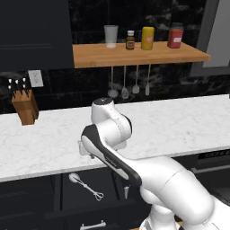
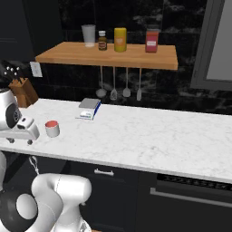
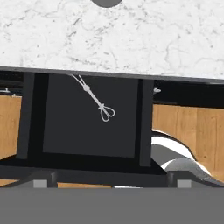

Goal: Pick the tongs from the drawer and place it on the counter.

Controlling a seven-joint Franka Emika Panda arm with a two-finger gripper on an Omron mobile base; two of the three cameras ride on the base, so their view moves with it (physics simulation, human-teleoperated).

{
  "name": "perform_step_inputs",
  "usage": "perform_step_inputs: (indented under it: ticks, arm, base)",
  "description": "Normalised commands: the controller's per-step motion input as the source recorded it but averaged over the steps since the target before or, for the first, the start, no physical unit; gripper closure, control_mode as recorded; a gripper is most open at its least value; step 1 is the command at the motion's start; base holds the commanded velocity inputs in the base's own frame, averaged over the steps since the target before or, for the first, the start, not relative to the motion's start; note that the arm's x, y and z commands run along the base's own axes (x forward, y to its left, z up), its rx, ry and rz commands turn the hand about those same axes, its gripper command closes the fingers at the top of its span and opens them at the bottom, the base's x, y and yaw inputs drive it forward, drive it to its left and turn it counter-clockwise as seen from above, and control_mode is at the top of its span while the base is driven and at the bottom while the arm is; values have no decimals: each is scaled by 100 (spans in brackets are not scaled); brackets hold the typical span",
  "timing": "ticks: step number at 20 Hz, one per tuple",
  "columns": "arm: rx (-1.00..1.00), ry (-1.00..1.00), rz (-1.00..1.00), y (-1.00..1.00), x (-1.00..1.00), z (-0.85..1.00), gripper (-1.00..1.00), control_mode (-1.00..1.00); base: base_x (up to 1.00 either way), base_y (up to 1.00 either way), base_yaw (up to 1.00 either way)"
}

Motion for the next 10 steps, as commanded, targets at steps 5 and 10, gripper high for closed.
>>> perform_step_inputs:
  ticks: [5,10]
  arm:
    - [0,14,1,31,-3,-53,-100,-100]
    - [0,5,0,37,-12,-55,-100,-100]
  base:
    - [0,0,0]
    - [0,0,0]
